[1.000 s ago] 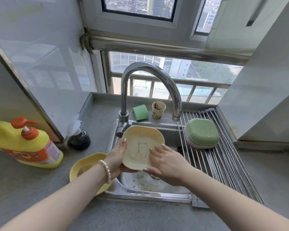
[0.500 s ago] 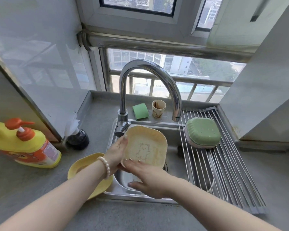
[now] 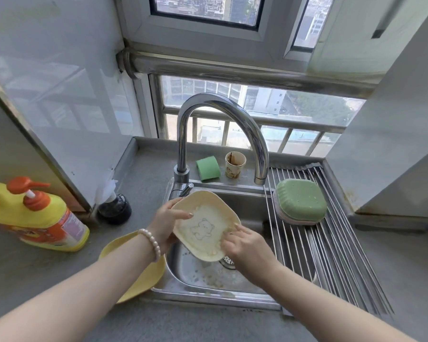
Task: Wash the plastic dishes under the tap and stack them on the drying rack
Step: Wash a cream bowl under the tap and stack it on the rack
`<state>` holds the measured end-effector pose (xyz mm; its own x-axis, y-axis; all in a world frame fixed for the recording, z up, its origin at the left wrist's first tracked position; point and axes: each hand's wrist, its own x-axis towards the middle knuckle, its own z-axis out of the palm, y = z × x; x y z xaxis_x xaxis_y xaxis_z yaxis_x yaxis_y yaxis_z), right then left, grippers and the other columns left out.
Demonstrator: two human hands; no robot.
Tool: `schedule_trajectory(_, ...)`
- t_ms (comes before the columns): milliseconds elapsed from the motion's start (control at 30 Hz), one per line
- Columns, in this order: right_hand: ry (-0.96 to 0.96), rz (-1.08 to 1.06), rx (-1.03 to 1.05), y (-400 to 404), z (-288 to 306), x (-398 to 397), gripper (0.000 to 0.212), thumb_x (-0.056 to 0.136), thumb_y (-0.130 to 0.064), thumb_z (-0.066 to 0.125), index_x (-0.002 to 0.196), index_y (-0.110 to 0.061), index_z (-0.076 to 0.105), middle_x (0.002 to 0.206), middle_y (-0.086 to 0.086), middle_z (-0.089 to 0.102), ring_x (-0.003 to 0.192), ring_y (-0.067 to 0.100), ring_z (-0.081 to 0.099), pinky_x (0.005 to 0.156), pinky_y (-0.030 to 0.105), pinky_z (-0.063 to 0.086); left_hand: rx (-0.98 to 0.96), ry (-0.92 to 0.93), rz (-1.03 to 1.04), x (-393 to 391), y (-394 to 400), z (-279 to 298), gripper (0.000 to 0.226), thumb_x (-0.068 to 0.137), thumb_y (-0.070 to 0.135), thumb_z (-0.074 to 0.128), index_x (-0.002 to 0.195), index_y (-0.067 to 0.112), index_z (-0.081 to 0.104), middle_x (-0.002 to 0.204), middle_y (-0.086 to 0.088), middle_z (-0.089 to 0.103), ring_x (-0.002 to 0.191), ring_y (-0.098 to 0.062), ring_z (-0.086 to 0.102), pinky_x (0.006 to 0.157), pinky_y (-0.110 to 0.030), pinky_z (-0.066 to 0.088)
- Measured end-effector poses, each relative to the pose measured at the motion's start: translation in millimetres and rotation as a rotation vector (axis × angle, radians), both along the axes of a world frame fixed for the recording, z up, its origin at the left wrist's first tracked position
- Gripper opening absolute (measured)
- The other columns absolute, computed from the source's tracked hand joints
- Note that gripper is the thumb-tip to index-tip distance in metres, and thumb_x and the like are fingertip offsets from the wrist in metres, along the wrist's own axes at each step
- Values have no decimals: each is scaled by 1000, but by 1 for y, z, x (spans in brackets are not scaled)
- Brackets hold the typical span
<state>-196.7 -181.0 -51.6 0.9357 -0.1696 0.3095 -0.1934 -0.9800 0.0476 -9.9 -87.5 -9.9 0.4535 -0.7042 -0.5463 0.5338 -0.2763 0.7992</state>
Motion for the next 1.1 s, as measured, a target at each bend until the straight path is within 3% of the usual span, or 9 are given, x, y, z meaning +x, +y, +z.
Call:
schedule_trajectory(100,12,-63,131,19,3,14,35,34,-2,81,50,-18,55,48,-4,53,40,15,52,37,19,37,-13,27,146,-26,8,-6,46,81,-12,54,121,10,51,106,-18,62,90,-37,64,75,-52,56)
schedule_trajectory(267,-232,24,261,37,-10,20,31,47,3,75,68,-19,69,62,-9,66,48,11,58,37,20,39,55,-119,106,-29,18,-8,52,89,-14,43,119,29,45,106,-10,58,92,-32,61,60,-43,56)
schedule_trajectory(367,-265,239,284,26,-23,4,11,86,-18,67,76,-15,69,71,-5,68,61,15,63,56,28,53,97,-205,-144,-6,28,-7,66,92,-12,36,117,48,47,112,-5,56,100,-35,59,61,-48,56)
schedule_trajectory(533,248,271,70,-15,-17,-3,60,89,-64,41,114,-17,68,124,-2,65,123,15,55,112,47,33,195,-92,-409,18,44,-15,75,84,-18,36,124,43,52,127,-15,53,107,-45,56,58,-50,55)
schedule_trajectory(633,510,229,-67,-31,-11,10,67,89,-53,44,145,-17,36,153,-3,26,145,20,15,118,53,-2,185,-27,-445,25,47,-19,76,80,-21,34,119,41,56,124,-15,55,106,-45,57,65,-54,55)
schedule_trajectory(733,452,137,-146,-36,-14,24,73,89,-17,48,151,-16,10,156,2,-3,146,24,-7,114,49,-18,180,20,-439,31,46,-20,74,81,-21,33,118,39,55,121,-14,57,105,-43,59,65,-54,54)
schedule_trajectory(900,353,-179,36,-42,-6,48,64,90,-6,45,150,-10,23,157,14,15,146,31,13,118,44,7,276,-42,-393,33,45,-26,65,86,-16,36,120,38,51,121,-14,55,102,-41,59,56,-45,56)
schedule_trajectory(1000,148,-349,512,-45,11,81,28,97,-22,46,119,-13,61,114,7,63,105,25,56,89,34,43,320,-88,-393,30,42,-29,54,93,-4,41,125,39,46,121,-14,54,98,-39,62,50,-39,55)
schedule_trajectory(1100,-80,-501,920,-53,26,117,24,97,-25,53,100,-6,67,88,8,67,80,21,57,72,28,41,332,-67,-390,27,39,-30,40,97,8,46,124,38,46,117,-15,58,94,-36,64,48,-36,54)
